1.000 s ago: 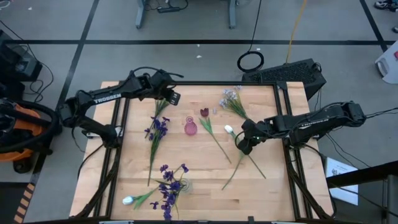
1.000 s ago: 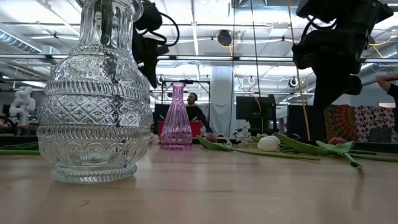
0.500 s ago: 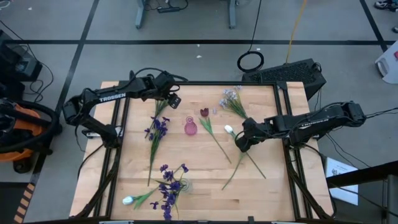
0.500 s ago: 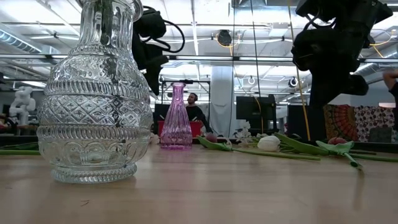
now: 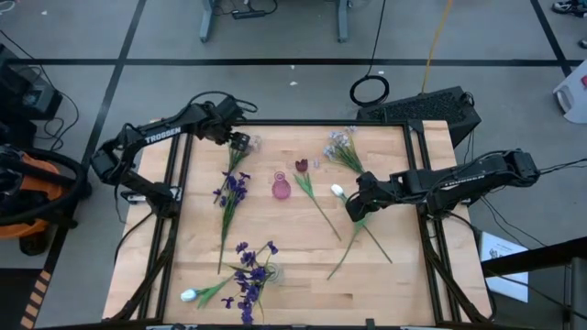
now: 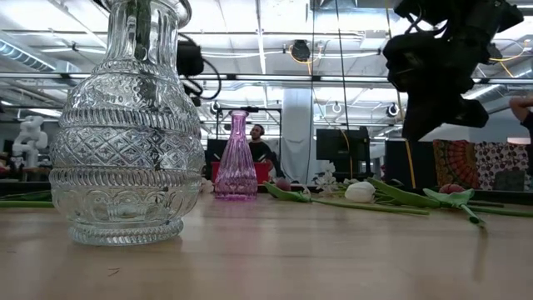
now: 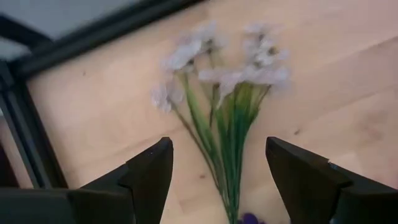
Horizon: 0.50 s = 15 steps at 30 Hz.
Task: Sort flowers into vase by color
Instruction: Put the left white flowers into the pink vase
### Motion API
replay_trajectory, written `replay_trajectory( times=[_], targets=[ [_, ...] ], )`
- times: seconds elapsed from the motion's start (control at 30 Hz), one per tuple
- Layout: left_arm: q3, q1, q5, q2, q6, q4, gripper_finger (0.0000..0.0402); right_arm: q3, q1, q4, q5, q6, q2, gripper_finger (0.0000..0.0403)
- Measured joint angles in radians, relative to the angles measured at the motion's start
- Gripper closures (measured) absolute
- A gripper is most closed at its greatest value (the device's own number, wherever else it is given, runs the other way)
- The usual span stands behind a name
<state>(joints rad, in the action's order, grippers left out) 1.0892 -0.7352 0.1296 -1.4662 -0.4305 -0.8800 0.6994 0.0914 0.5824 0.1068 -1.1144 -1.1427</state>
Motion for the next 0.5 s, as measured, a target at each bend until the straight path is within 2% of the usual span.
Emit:
replay_trajectory(
  times=[0.17, 0.5],
  targets=[
    [-0.064, -0.055, -0.105, -0.041, 0.013, -0.002, 0.0139, 0.000, 0.000, -0.015, 0.002, -0.001, 0.000, 0.0358],
    [-0.089, -0.006, -0.133, -0.199, 0.047, 0.012, 0.0139, 0.000, 0.000, -0.019, 0.003, -0.001, 0.000, 0.0358]
  ],
)
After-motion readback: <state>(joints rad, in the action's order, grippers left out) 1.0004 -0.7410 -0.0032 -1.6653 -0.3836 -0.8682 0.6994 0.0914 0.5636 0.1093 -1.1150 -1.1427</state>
